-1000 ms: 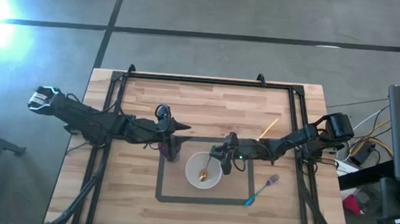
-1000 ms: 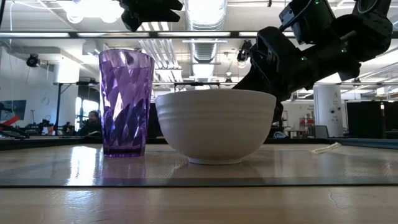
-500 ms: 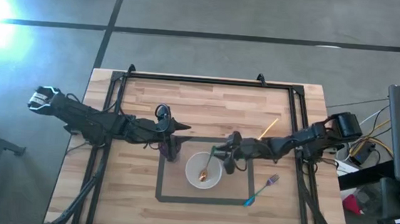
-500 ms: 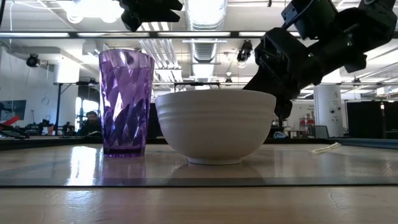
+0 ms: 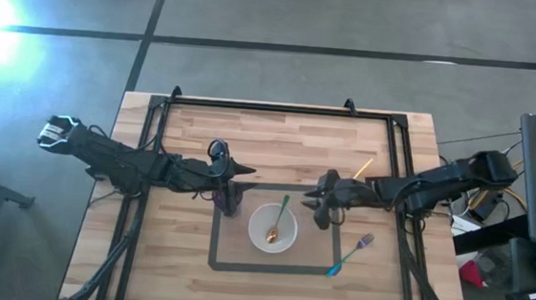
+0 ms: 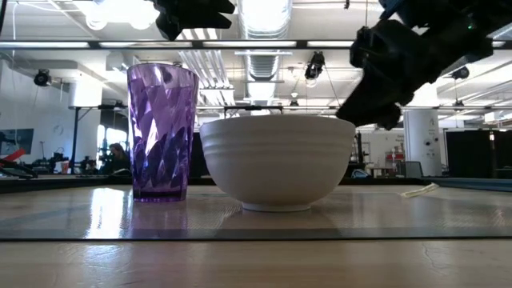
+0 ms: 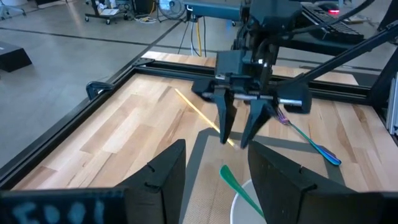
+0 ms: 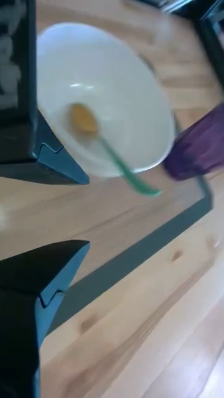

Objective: Pick & Place Utensil
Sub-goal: Put the yellow straw into the purple cup

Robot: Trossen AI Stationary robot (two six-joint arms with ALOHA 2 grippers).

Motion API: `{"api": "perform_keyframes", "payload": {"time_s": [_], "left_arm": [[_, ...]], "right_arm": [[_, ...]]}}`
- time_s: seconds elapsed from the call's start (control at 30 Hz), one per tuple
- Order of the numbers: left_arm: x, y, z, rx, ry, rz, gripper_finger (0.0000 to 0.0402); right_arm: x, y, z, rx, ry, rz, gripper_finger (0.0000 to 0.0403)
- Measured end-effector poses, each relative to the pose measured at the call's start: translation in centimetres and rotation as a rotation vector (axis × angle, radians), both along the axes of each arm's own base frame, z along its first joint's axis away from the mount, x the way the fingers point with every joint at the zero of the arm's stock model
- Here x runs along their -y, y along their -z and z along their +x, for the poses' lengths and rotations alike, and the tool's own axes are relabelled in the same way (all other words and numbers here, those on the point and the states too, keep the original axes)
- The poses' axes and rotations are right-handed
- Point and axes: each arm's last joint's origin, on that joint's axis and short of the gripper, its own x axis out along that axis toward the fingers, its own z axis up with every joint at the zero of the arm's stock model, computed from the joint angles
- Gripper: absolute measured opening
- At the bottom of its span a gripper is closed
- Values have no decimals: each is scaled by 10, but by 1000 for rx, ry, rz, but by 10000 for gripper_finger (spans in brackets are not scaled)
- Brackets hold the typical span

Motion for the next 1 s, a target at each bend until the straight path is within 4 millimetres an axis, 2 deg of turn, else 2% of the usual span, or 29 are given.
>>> {"api": "perform_keyframes", "payload": {"time_s": [0.23, 0.4, 0.53, 0.73, 1.0], "left_arm": [[0, 0, 0, 3, -3, -12, 167], [0, 0, 0, 3, -3, -12, 167], [0, 0, 0, 3, -2, -11, 167], [0, 0, 0, 2, -2, -11, 167], [0, 0, 0, 3, -3, -11, 167]], "right_arm": [[4, -16, -32, -108, -1, -15, 139], [7, -29, -50, -97, 17, -27, 141], [11, -39, -61, -68, 49, -106, 149], [18, -52, -73, -20, 31, -219, 159], [33, -81, -80, -130, 34, -331, 174]]}}
